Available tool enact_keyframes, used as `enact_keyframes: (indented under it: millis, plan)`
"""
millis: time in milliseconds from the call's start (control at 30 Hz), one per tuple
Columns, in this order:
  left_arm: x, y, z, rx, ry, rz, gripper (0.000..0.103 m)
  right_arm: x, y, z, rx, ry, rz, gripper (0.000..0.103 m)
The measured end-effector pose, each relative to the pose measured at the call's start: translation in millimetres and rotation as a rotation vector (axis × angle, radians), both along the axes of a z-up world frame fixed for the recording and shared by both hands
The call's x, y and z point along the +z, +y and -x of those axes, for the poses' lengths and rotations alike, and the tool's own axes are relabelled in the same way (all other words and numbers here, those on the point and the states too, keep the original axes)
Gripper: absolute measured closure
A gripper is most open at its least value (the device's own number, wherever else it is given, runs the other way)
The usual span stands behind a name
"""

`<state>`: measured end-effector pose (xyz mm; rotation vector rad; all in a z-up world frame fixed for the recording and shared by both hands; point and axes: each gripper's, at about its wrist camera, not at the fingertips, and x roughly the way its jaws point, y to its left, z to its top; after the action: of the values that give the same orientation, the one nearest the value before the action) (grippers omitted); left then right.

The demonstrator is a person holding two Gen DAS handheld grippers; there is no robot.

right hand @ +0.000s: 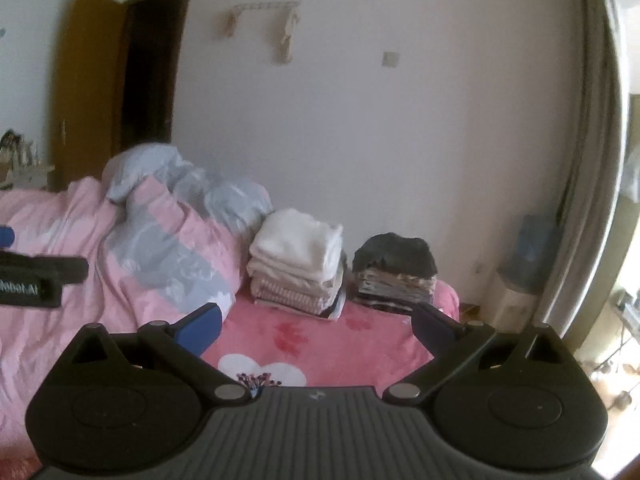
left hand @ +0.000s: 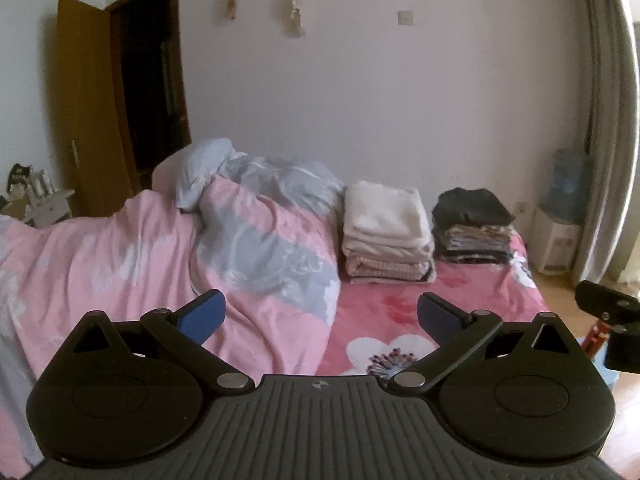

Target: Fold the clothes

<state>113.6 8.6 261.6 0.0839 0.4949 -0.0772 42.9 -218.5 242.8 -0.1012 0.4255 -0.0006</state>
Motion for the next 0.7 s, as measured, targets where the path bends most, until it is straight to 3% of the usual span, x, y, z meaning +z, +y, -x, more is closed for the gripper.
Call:
enact_keyframes:
  millis: [200, 467, 700]
  plan:
    - [-5, -8, 3, -0.032, 0.078, 0.047, 0.000, -10, 0, 20, -0.127, 0.045, -0.083, 0.000]
    - [-20, -6, 1, -0.030, 0.163, 0.127, 0.000, -22, 7, 21, -0.167, 0.085, -0.038, 0.000]
    - [-22, -7, 2, 0.006, 0.137, 0.062, 0.000, -25, 4, 17, -0.197, 0.109, -0.072, 0.000]
